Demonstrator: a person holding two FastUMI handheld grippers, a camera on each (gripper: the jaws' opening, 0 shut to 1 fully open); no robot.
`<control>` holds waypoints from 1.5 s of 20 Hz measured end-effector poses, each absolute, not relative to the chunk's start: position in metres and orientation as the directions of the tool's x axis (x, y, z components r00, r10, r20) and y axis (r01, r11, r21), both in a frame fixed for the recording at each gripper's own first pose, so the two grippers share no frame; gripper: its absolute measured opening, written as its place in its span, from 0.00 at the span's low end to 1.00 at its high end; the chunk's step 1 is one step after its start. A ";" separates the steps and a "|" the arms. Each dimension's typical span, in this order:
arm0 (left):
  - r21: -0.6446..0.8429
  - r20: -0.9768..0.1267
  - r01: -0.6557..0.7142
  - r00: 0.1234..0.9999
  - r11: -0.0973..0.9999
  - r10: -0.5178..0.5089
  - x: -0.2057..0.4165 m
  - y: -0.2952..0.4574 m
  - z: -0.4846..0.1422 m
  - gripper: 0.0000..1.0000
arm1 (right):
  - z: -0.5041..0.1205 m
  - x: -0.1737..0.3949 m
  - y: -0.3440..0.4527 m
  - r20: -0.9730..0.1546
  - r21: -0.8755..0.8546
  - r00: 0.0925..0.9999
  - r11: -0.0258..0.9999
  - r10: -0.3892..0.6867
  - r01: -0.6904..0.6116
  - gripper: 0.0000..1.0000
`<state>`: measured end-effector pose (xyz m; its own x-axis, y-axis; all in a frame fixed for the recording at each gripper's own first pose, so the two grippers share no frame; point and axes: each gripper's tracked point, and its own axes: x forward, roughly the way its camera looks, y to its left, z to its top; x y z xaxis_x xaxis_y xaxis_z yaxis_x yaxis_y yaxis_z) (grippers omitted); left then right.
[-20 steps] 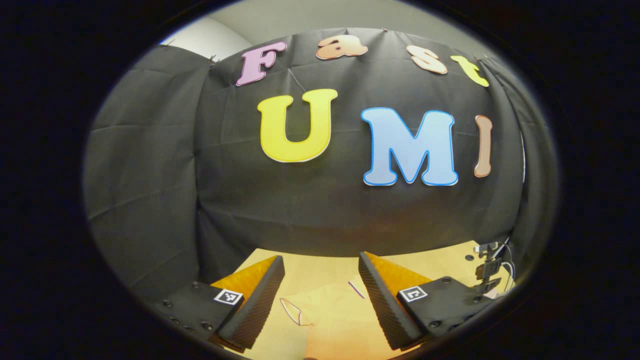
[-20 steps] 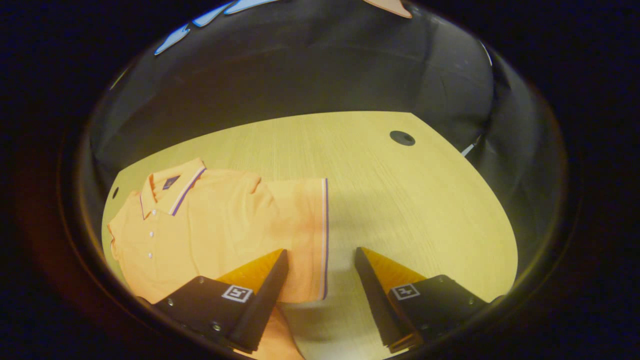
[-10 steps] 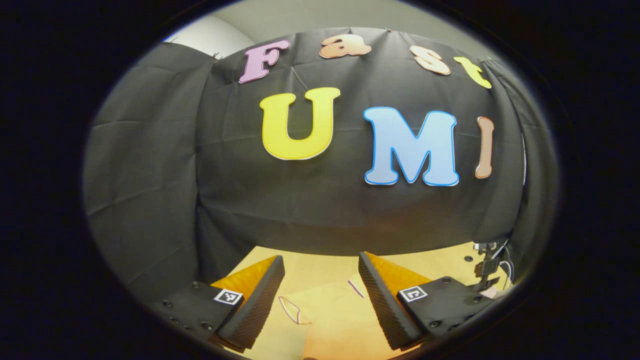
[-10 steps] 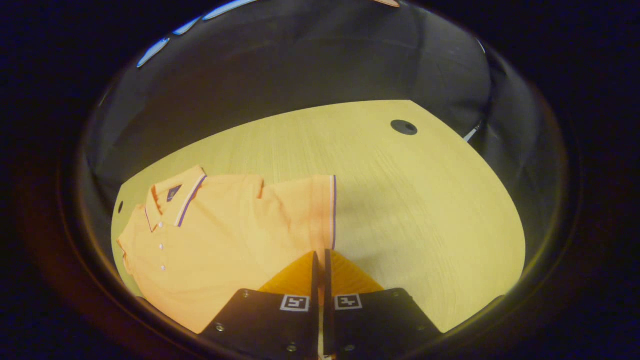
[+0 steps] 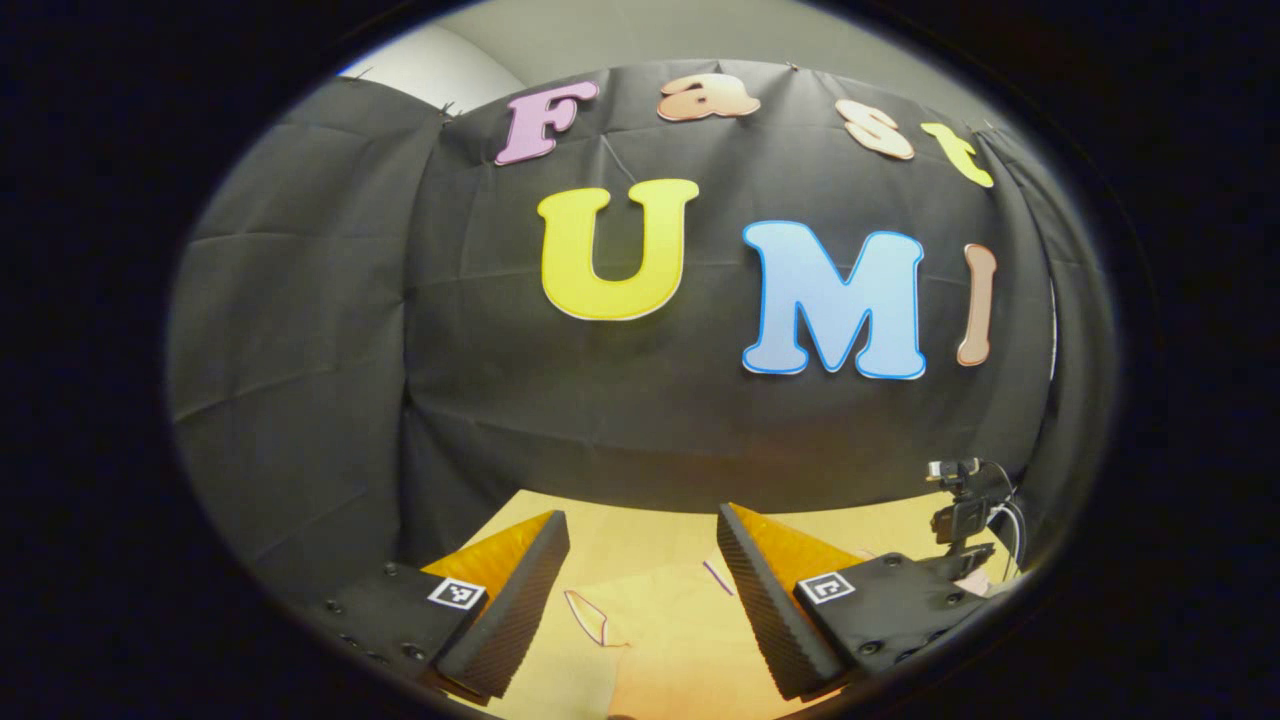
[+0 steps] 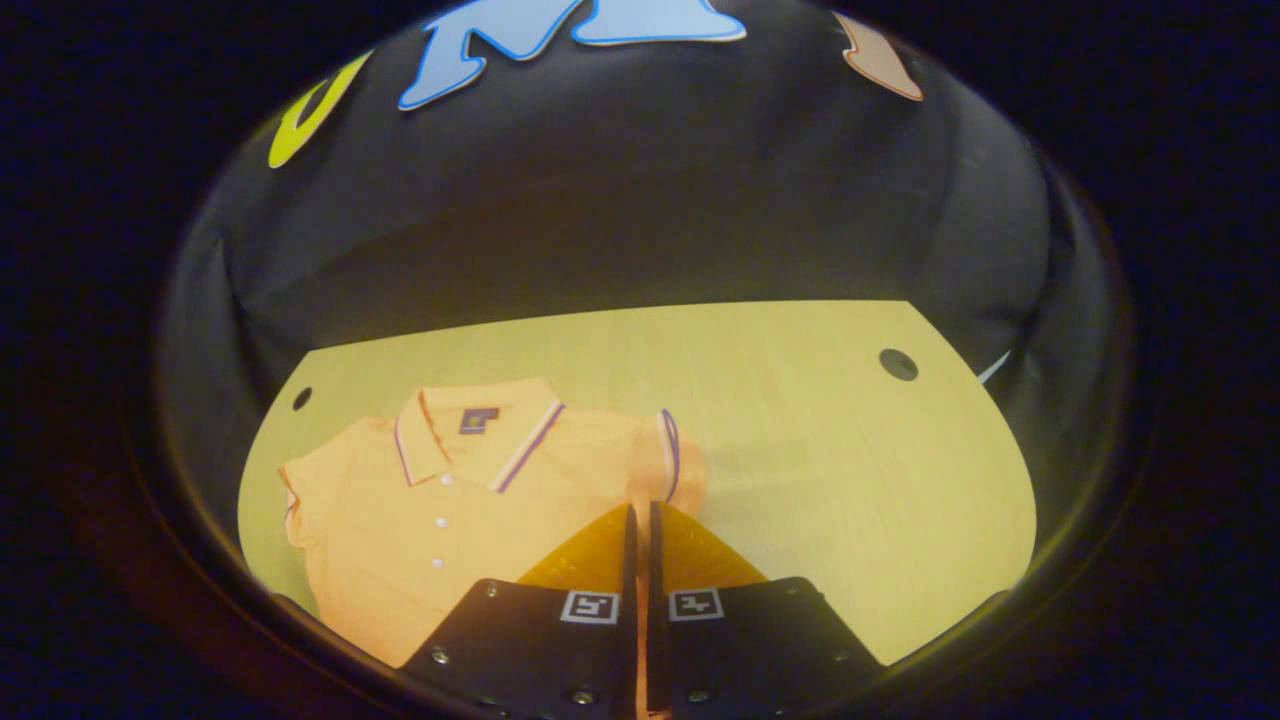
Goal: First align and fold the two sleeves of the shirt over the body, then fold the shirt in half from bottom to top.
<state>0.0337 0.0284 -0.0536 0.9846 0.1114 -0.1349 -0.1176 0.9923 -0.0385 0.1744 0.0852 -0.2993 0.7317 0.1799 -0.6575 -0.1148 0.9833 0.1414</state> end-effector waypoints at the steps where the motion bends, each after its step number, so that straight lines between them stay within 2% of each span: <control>1: -0.037 -0.135 -0.125 0.984 0.991 0.119 0.031 0.032 -0.053 0.98 | -0.298 0.171 0.101 -0.656 0.142 0.727 0.979 0.202 -0.144 0.04; 6: -0.041 -0.145 -0.175 0.975 0.984 0.167 0.013 0.060 -0.059 0.98 | -0.315 0.145 0.166 -0.691 0.110 0.665 0.950 0.283 -0.291 0.04; 10: -0.033 -0.152 -0.214 0.966 0.976 0.207 -0.001 0.081 -0.061 0.98 | -0.338 0.129 0.188 -0.736 0.075 0.612 0.934 0.288 -0.349 0.05; 13: -0.038 -0.156 -0.231 0.962 0.972 0.223 -0.008 0.093 -0.063 0.98 | -0.347 0.114 0.207 -0.767 0.137 0.542 0.913 0.343 -0.384 0.18; 14: -0.039 -0.158 -0.233 0.962 0.972 0.224 -0.009 0.094 -0.064 0.98 | -0.347 0.112 0.209 -0.766 0.146 0.537 0.909 0.354 -0.390 0.18; 15: -0.040 -0.162 -0.231 0.961 0.972 0.222 -0.008 0.095 -0.065 0.98 | -0.344 0.113 0.210 -0.763 0.142 0.541 0.908 0.354 -0.395 0.25; 26: -0.065 -0.211 -0.165 0.966 0.984 0.148 0.017 0.093 -0.104 0.99 | -0.301 0.102 0.194 -0.711 0.148 0.609 0.920 0.353 -0.362 0.25; 30: -0.056 -0.277 -0.136 0.954 0.989 0.116 0.048 0.094 -0.151 0.99 | -0.281 0.089 0.181 -0.687 0.165 0.636 0.927 0.353 -0.336 0.25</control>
<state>0.0482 0.0945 -0.1508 0.9540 0.1160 -0.2766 -0.1364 0.9891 -0.0559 0.0887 0.1812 -0.2807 0.6357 0.3526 -0.6867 -0.3362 0.9272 0.1648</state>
